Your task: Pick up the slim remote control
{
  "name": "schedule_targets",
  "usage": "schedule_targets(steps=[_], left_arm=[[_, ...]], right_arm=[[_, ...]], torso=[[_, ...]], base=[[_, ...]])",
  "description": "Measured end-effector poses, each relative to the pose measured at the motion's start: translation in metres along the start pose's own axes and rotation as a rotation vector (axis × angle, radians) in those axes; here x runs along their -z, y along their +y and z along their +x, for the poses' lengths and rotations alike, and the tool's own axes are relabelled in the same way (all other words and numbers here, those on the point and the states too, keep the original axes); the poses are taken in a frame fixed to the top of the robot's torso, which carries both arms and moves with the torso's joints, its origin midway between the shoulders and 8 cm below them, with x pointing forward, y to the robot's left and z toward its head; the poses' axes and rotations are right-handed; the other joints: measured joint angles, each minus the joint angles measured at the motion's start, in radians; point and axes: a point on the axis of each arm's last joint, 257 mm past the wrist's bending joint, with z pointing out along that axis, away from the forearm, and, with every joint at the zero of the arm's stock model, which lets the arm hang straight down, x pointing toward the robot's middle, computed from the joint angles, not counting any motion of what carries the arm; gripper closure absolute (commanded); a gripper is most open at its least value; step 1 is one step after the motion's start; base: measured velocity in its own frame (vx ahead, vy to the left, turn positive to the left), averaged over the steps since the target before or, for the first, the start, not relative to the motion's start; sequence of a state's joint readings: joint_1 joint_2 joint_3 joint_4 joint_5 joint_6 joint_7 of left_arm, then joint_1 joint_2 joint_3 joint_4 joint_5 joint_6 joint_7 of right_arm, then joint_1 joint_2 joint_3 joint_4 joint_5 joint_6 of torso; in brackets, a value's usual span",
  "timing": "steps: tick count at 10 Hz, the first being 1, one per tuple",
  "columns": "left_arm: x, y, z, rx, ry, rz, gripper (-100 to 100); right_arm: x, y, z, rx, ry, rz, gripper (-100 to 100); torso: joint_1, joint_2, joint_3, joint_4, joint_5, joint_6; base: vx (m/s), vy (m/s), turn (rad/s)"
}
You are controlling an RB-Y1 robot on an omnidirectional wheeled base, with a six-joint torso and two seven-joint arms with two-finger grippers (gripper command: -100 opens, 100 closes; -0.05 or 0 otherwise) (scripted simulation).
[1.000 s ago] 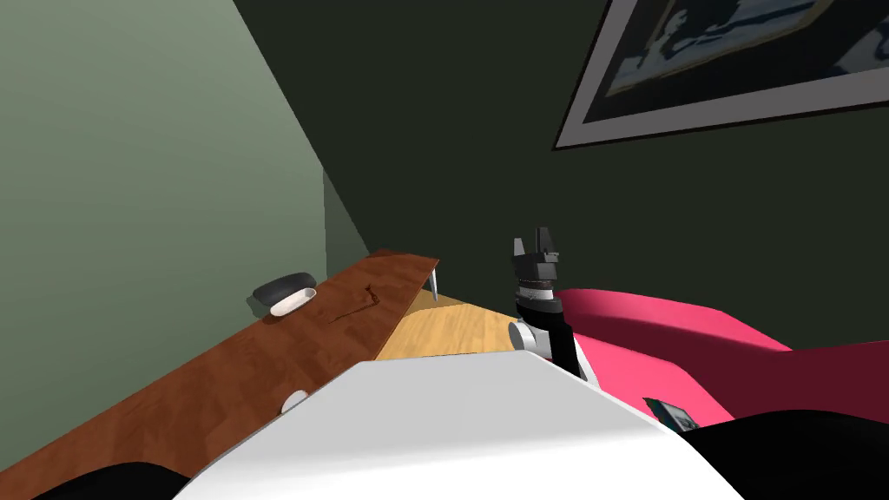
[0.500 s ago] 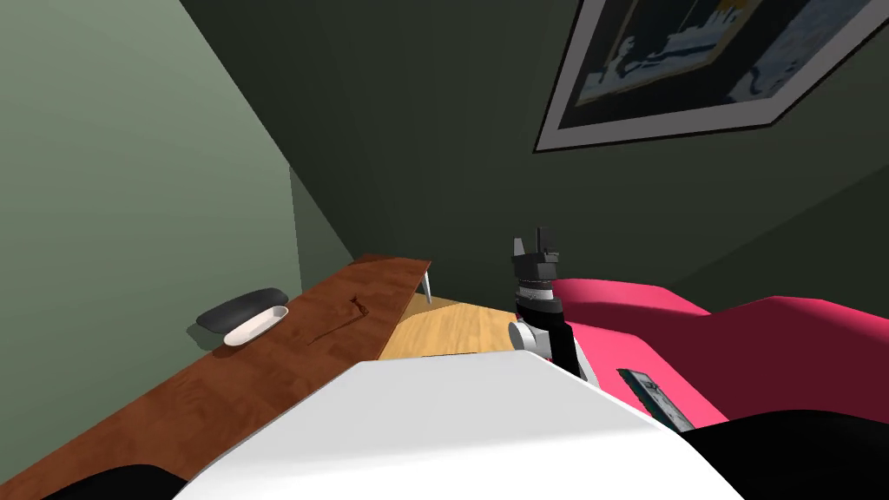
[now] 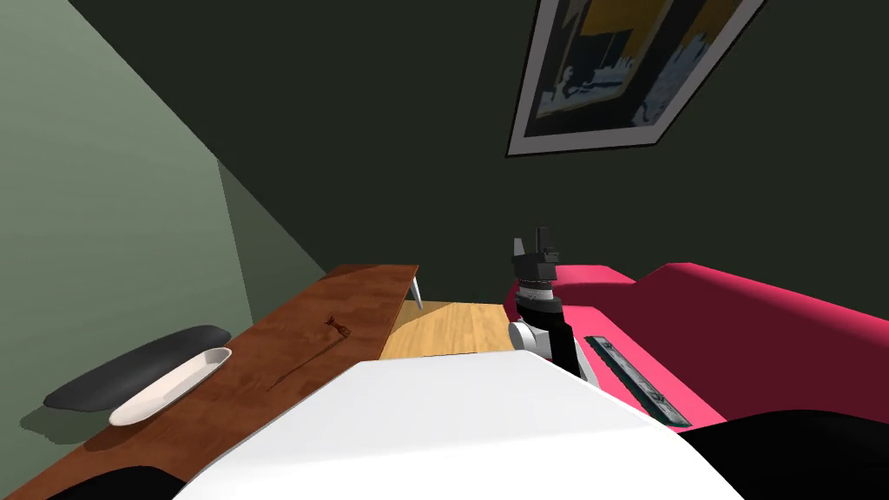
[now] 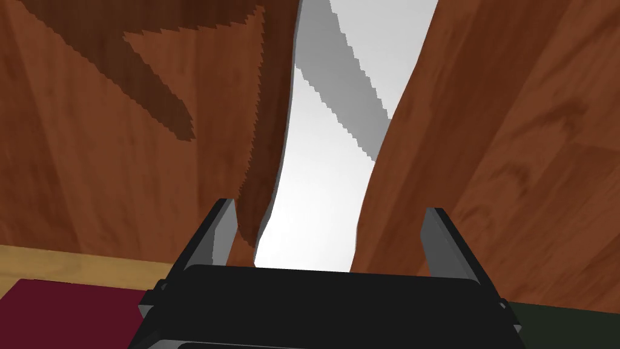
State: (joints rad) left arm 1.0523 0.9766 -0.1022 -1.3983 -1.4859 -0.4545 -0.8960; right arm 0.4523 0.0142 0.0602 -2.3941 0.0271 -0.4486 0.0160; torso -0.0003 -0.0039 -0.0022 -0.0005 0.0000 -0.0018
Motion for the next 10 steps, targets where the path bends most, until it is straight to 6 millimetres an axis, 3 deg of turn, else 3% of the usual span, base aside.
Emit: schedule_targets(steps=[2, 3, 4, 7, 8, 10], left_arm=[[-0.003, -0.03, 0.005, -0.008, 0.011, 0.051, -100], [-0.002, -0.031, 0.006, -0.011, 0.011, 0.055, 0], [-0.002, -0.031, 0.006, -0.011, 0.011, 0.054, -100], [-0.022, -0.036, -0.007, 0.009, 0.008, 0.051, -100], [-0.023, -0.036, -0.007, 0.011, 0.009, 0.051, 100], [-0.023, -0.037, -0.008, 0.009, 0.008, 0.053, 100]], right_arm=[[0.0, 0.0, 0.0, 0.0, 0.0, 0.0, 0], [0.0, 0.0, 0.0, 0.0, 0.0, 0.0, 0], [0.0, 0.0, 0.0, 0.0, 0.0, 0.0, 0], [0.0, 0.0, 0.0, 0.0, 0.0, 0.0, 0], [0.0, 0.0, 0.0, 0.0, 0.0, 0.0, 0], [0.0, 0.0, 0.0, 0.0, 0.0, 0.0, 0]], torso=[[0.0, 0.001, 0.0, 0.0, 0.0, 0.0], [-0.001, 0.001, 0.001, 0.0, 0.0, -0.001], [-0.003, 0.002, 0.001, 0.0, -0.001, -0.001], [-0.001, 0.004, 0.002, 0.001, 0.0, -0.001], [-0.002, 0.003, 0.002, 0.001, 0.0, -0.001], [-0.003, 0.002, 0.001, 0.001, -0.001, -0.001]], base=[[0.014, 0.033, -0.176], [0.002, 0.005, 0.009], [-0.013, 0.021, -0.078], [-0.021, 0.032, -0.067], [-0.005, 0.004, 0.016], [0.0, 0.0, -0.007]])
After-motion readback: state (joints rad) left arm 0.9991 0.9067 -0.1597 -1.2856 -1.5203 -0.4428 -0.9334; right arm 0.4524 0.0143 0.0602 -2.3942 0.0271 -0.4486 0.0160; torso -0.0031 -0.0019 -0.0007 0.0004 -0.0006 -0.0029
